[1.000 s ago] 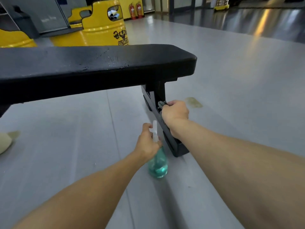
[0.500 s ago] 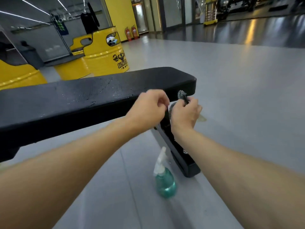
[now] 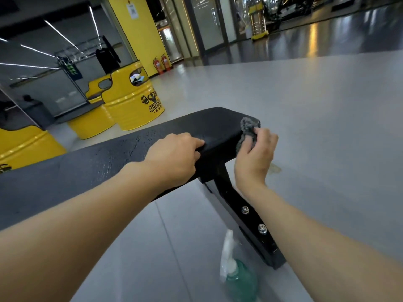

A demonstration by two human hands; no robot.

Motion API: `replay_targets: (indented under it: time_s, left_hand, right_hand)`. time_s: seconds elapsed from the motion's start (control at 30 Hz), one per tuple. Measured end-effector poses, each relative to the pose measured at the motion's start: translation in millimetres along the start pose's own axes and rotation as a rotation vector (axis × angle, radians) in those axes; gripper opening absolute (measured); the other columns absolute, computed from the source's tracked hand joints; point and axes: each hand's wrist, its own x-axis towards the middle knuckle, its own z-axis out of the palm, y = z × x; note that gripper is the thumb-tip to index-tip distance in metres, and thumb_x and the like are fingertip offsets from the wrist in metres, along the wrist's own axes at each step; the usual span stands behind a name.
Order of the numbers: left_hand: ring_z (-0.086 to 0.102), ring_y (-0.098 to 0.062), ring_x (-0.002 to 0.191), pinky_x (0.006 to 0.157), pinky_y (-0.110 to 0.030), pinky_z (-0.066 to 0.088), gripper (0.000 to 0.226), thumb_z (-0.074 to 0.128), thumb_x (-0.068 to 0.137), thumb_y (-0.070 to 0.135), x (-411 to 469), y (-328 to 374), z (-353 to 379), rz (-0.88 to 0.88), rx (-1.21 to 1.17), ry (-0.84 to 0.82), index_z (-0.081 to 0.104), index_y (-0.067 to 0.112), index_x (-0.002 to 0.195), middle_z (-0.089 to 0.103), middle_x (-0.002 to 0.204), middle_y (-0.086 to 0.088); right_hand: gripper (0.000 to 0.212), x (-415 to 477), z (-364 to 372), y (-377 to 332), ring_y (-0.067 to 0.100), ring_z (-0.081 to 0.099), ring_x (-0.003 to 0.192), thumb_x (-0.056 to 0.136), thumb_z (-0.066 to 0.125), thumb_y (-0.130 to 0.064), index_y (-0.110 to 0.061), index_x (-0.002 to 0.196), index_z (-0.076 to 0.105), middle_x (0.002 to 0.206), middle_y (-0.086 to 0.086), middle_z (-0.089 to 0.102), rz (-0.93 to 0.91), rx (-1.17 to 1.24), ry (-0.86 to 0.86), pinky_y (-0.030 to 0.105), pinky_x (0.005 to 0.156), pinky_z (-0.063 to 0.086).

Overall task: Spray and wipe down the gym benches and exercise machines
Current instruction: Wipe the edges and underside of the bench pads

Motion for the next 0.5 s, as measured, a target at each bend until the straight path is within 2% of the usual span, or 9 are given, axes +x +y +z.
replay_targets:
  time_s: [0.07,0.1,0.2,0.27,0.33,0.43,0.5]
  left_hand:
    - [0.051,-0.033,0.122,0.095,-0.049,0.049,0.042,0.042,0.105,0.027,1.2,-0.4,0.2,0.003,0.009,-0.005,0.047,0.031,0.147,0.055,0.134,-0.002]
    - [0.051,-0.033,0.122,0.095,-0.048,0.049,0.041,0.042,0.105,0.026,1.5,0.0,0.0,0.002,0.011,-0.005,0.049,0.031,0.146,0.055,0.133,-0.002]
    - [0.051,-0.033,0.12,0.094,-0.049,0.049,0.036,0.045,0.104,0.025,3.6,-0.7,-1.4,-0.009,-0.014,0.009,0.055,0.028,0.139,0.056,0.13,-0.002]
    - [0.05,-0.033,0.12,0.096,-0.049,0.048,0.039,0.044,0.104,0.025,2.9,-1.6,-0.8,-0.019,-0.022,0.004,0.053,0.031,0.142,0.056,0.132,-0.001]
    - [0.049,-0.032,0.121,0.097,-0.049,0.048,0.042,0.042,0.106,0.026,2.2,-0.5,-0.2,-0.022,-0.016,-0.013,0.047,0.033,0.147,0.054,0.136,0.0]
    - [0.047,-0.029,0.123,0.099,-0.049,0.046,0.043,0.042,0.106,0.026,3.0,-1.2,1.5,-0.032,-0.03,-0.028,0.044,0.033,0.149,0.051,0.138,0.002]
    - [0.046,-0.028,0.123,0.099,-0.048,0.045,0.043,0.043,0.105,0.026,4.3,-2.5,1.2,-0.041,-0.048,-0.016,0.045,0.035,0.148,0.051,0.138,0.004]
  right_hand:
    - [0.016,19.1,0.7,6.3,0.015,0.044,0.086,0.098,0.047,0.0,0.003,0.111,0.056,0.116,0.017,0.049,0.176,-0.019,0.081,0.006,0.075,0.03]
    - [0.017,20.7,2.0,8.5,0.014,0.044,0.088,0.098,0.046,0.0,0.003,0.111,0.056,0.118,0.018,0.049,0.193,-0.023,0.102,0.008,0.076,0.03]
    - [0.017,-13.0,13.5,7.6,0.012,0.042,0.09,0.096,0.043,0.0,0.004,0.107,0.054,0.11,0.013,0.046,0.044,-0.002,0.099,0.017,0.08,0.035]
    - [0.014,-39.2,16.6,6.6,0.014,0.041,0.09,0.094,0.042,0.0,0.003,0.104,0.052,0.106,0.008,0.041,-0.057,-0.01,0.036,0.022,0.079,0.038]
    - [0.015,-26.2,12.6,10.0,0.016,0.041,0.089,0.094,0.041,0.001,0.004,0.104,0.053,0.106,0.012,0.043,-0.072,-0.01,0.02,0.021,0.078,0.036]
    - [0.016,23.8,3.4,17.3,0.016,0.042,0.085,0.097,0.041,0.003,0.004,0.107,0.053,0.114,0.016,0.046,0.145,-0.029,0.066,0.012,0.074,0.029]
    - [0.015,28.7,5.0,17.9,0.016,0.043,0.086,0.098,0.04,0.001,0.003,0.107,0.052,0.117,0.016,0.047,0.205,-0.042,0.097,0.015,0.074,0.031]
